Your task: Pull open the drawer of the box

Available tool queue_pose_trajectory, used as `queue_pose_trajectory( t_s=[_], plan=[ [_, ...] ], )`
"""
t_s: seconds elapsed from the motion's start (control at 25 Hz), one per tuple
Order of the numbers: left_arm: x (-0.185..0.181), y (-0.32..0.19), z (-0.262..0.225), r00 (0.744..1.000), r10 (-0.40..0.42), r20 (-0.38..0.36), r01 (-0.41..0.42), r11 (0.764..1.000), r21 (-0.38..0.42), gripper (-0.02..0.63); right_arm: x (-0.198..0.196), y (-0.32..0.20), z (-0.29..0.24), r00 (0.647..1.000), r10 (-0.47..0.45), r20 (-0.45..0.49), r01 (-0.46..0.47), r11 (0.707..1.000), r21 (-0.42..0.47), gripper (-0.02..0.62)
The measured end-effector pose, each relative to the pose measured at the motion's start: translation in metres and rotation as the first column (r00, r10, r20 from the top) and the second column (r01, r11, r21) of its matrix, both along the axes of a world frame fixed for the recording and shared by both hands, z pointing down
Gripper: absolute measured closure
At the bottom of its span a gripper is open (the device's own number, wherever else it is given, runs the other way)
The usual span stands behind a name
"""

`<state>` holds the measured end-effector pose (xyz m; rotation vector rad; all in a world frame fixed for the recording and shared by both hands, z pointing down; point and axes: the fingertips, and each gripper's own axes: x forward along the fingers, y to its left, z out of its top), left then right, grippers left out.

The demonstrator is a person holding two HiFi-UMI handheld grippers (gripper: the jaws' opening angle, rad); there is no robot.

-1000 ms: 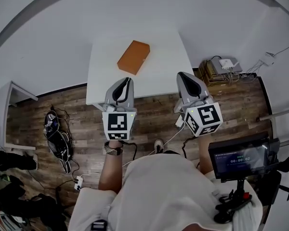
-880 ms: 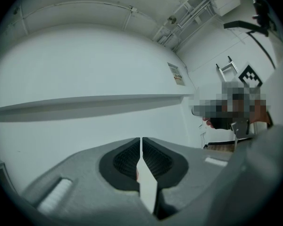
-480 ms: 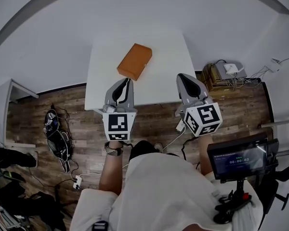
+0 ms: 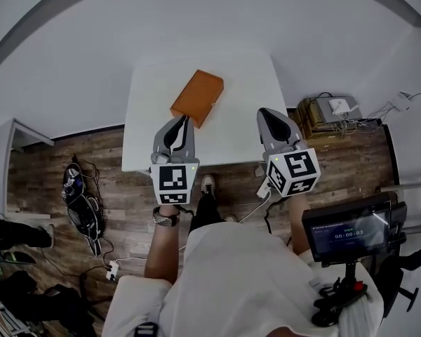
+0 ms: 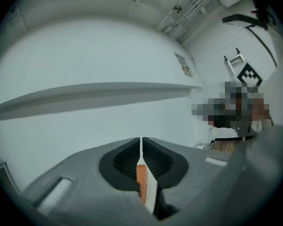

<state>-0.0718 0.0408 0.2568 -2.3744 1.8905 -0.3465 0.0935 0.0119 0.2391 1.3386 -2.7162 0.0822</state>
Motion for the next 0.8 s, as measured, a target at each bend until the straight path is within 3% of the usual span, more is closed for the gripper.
queue_pose_trajectory(
  t_s=[0.2,0.8],
  plan=[
    [-0.023,-0.053,0.022,1.000,0.000,0.008,0.001,0.999,-0.036,0.584,-0.026,-0.051,0.019,0.999,-0.010,-0.033,0.010,1.000,-0.024,0.594],
    [-0.023,-0.051,0.056,0.999,0.008,0.038,-0.004,0.996,-0.094,0.583,-0.034,-0.050,0.049,0.995,-0.046,-0.085,0.040,0.997,-0.071,0.541]
  ],
)
